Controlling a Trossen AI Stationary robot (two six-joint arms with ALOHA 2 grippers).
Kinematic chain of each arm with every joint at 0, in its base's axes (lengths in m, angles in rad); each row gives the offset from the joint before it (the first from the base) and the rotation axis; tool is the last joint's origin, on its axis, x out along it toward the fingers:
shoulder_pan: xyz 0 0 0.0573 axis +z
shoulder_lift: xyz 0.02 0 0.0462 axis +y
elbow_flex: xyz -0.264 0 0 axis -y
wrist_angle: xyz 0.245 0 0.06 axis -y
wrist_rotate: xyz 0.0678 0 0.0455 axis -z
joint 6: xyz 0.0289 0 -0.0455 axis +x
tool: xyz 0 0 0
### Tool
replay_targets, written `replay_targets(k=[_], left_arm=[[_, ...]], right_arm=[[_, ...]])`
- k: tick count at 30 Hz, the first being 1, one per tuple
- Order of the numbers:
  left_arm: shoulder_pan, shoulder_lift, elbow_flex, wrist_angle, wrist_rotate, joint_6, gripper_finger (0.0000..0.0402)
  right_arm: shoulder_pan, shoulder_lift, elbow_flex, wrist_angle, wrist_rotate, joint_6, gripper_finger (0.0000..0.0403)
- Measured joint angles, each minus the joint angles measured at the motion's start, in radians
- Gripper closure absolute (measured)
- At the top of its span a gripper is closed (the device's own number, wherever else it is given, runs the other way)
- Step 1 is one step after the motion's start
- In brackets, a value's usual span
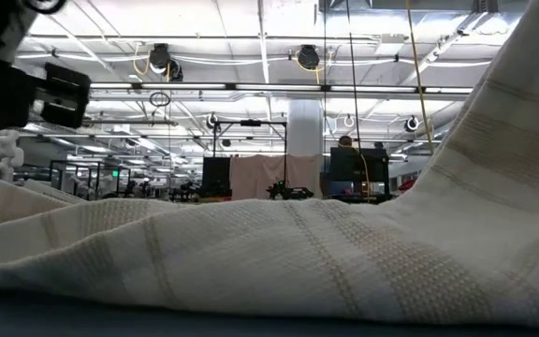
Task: Roll towel
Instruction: Fold the white towel
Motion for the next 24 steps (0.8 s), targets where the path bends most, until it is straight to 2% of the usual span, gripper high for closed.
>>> replay_targets(k=[4, 8, 15, 18, 24], left_arm=[[-0.052, 0.054, -0.009, 0.0, -0.04, -0.008, 0.0217], [-0.074, 0.121, -0.011, -0.004, -0.141, -0.066, 0.0217], [-0.075, 0.214, -0.004, 0.056, -0.141, -0.109, 0.0225], [-0.076, 0.21, -0.004, 0.05, -0.135, -0.11, 0.0262], [-0.077, 0.108, 0.058, -0.077, -0.084, -0.162, 0.0374]], right_arm=[[0.0, 0.0, 0.0, 0.0, 0.0, 0.0, 0.0401], [0.0, 0.0, 0.0, -0.003, 0.0, 0.001, 0.0401], [0.0, 0.0, 0.0, -0.005, 0.001, 0.003, 0.0401], [0.0, 0.0, 0.0, -0.005, 0.001, 0.003, 0.0401], [0.0, 0.0, 0.0, -0.004, 0.0, 0.006, 0.0401]])
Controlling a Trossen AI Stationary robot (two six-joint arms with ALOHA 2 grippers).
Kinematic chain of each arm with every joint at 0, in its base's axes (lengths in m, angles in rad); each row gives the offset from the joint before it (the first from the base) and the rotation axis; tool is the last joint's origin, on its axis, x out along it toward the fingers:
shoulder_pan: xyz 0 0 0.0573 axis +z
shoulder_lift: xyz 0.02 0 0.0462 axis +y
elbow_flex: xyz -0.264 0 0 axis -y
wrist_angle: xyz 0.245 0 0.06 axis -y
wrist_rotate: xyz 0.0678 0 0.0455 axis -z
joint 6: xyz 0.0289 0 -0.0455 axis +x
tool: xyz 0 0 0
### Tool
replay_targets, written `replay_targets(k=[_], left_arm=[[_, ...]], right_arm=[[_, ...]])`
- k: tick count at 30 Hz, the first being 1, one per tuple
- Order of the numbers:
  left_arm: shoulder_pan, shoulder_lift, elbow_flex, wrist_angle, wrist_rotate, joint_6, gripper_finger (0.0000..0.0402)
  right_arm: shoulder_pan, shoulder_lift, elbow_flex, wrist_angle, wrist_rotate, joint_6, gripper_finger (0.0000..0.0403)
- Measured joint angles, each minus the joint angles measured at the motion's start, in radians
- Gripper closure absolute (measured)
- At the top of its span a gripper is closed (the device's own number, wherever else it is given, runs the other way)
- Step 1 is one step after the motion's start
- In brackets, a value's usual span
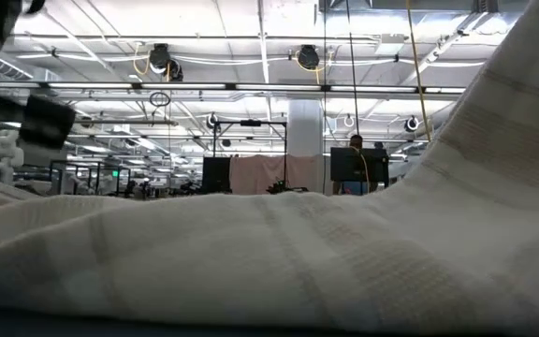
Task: Roll towel
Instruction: Fold the white towel
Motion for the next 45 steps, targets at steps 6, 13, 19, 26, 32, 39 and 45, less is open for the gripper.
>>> replay_targets(k=[6, 13, 19, 26, 32, 39, 45], left_arm=[[0.009, -0.07, 0.103, -0.112, 0.088, -0.019, 0.038], [0.095, -0.033, 0.176, -0.064, 0.145, -0.027, 0.0372], [0.214, 0.067, 0.226, -0.065, 0.284, -0.053, 0.0371], [0.254, 0.209, 0.285, 0.011, 0.281, -0.024, 0.0371], [0.253, 0.297, 0.289, 0.084, 0.244, -0.061, 0.0371], [0.258, 0.332, 0.289, 0.148, 0.184, -0.1, 0.0365], [0.259, 0.332, 0.289, 0.207, 0.185, -0.131, 0.0299]], right_arm=[[0.0, 0.0, 0.0, 0.0, 0.0, -0.003, 0.0401], [0.0, 0.0, 0.0, 0.006, -0.001, -0.023, 0.0401], [0.0, 0.0, 0.0, 0.011, -0.004, -0.025, 0.0401], [0.0, 0.0, 0.0, 0.014, -0.004, -0.024, 0.0401], [0.0, 0.0, 0.0, 0.035, -0.008, -0.022, 0.0401], [0.0, 0.0, 0.0, 0.038, -0.004, -0.022, 0.0401], [0.0, 0.0, 0.0, 0.043, -0.004, -0.022, 0.0401]])
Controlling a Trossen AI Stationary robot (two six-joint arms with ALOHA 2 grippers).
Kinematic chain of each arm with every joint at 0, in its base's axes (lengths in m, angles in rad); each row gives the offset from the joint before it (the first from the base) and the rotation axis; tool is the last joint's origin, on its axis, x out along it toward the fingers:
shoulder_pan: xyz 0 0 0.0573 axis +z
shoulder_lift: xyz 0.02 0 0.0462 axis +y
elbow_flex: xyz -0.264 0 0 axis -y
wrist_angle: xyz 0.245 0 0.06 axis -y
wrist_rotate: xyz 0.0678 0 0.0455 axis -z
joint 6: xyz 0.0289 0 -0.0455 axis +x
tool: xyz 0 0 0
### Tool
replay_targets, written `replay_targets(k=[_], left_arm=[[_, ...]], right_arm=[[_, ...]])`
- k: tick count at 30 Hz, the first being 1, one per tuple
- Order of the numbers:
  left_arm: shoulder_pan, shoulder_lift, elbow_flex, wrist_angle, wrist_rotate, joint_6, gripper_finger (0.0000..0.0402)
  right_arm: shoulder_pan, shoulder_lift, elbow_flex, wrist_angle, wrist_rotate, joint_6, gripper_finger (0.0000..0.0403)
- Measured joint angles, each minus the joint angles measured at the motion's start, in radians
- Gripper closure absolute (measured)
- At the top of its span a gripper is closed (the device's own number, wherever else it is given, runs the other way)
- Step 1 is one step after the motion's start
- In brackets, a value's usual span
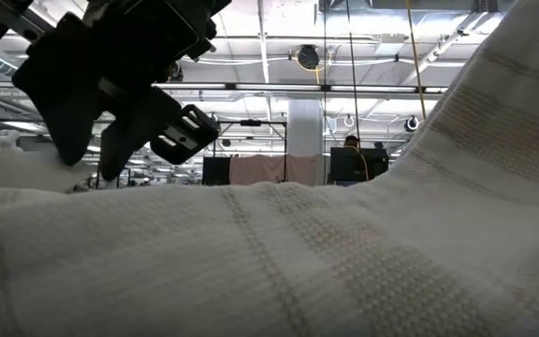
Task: Roll towel
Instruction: Fold the white towel
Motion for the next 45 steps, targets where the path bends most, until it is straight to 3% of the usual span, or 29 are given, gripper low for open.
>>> replay_targets(k=[4, 7, 13, 17, 24, 32, 37, 45], left_arm=[[0.001, -0.002, 0.0, -0.001, -0.101, -0.037, 0.0244], [0.028, -0.035, 0.014, -0.068, -0.114, -0.077, 0.0222], [0.088, -0.192, 0.073, -0.248, -0.016, -0.04, 0.0217], [0.095, -0.272, 0.044, -0.305, -0.059, 0.109, 0.0217], [0.064, -0.227, -0.054, -0.151, -0.042, 0.158, 0.0217], [-0.023, -0.11, -0.056, -0.003, -0.035, 0.166, 0.0217], [-0.055, -0.065, -0.056, 0.051, -0.092, 0.219, 0.0239], [-0.053, -0.034, -0.056, 0.065, -0.096, 0.245, 0.0338]], right_arm=[[0.0, 0.0, 0.0, 0.0, 0.0, 0.0, 0.0401], [0.0, 0.0, 0.0, 0.003, -0.001, 0.005, 0.0401], [0.0, 0.0, 0.0, 0.014, -0.003, 0.018, 0.0401], [0.0, 0.0, 0.0, 0.014, -0.002, 0.019, 0.0401], [-0.002, 0.0, 0.0, 0.014, 0.001, 0.019, 0.0401], [-0.002, 0.0, 0.0, 0.014, 0.0, 0.016, 0.0401], [-0.002, 0.0, 0.0, 0.014, 0.0, 0.016, 0.0401], [-0.002, 0.0, 0.0, 0.014, 0.0, 0.001, 0.0401]])
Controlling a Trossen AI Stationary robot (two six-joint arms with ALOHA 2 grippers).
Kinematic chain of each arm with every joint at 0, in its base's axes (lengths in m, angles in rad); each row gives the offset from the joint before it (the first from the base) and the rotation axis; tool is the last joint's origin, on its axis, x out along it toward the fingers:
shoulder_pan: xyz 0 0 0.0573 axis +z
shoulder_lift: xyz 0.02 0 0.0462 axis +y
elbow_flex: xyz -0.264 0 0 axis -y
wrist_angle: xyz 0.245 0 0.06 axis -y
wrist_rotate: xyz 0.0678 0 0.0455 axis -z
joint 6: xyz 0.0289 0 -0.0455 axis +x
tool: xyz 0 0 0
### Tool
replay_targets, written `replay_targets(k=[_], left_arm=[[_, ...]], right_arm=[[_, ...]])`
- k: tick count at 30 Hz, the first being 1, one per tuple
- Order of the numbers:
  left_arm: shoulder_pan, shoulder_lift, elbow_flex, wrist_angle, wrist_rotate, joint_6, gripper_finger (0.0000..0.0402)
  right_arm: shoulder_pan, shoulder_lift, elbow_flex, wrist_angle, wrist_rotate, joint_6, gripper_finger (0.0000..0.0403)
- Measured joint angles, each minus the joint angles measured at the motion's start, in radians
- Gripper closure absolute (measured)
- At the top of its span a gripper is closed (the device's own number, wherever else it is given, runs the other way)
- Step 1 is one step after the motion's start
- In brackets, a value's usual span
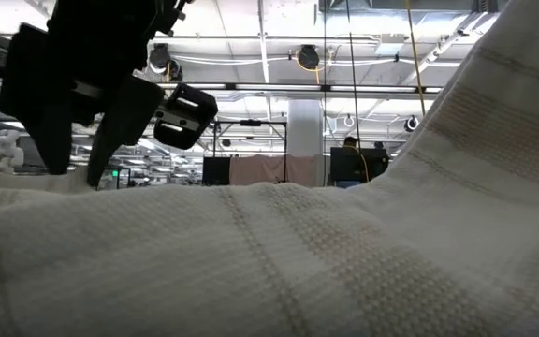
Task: Roll towel
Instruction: Fold the white towel
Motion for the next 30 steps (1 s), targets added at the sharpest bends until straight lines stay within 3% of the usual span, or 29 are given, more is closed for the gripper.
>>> replay_targets(k=[4, 6, 15, 24, 30], left_arm=[[0.0, -0.002, 0.0, 0.065, 0.005, -0.007, 0.0388], [0.0, 0.0, 0.0, 0.098, 0.005, -0.008, 0.0394], [0.0, 0.11, 0.0, 0.126, -0.032, -0.053, 0.0368], [-0.02, 0.122, 0.002, 0.154, -0.176, -0.087, 0.0348], [-0.01, 0.081, 0.002, 0.141, -0.186, -0.135, 0.0292]], right_arm=[[0.0, 0.0, 0.0, 0.0, 0.0, -0.001, 0.0401], [0.0, 0.0, 0.0, 0.0, 0.0, -0.001, 0.0401], [0.0, 0.0, 0.0, 0.001, 0.0, -0.004, 0.0401], [0.0, 0.0, 0.0, 0.013, -0.002, -0.001, 0.0401], [0.0, 0.0, 0.0, 0.018, -0.003, -0.001, 0.0401]])
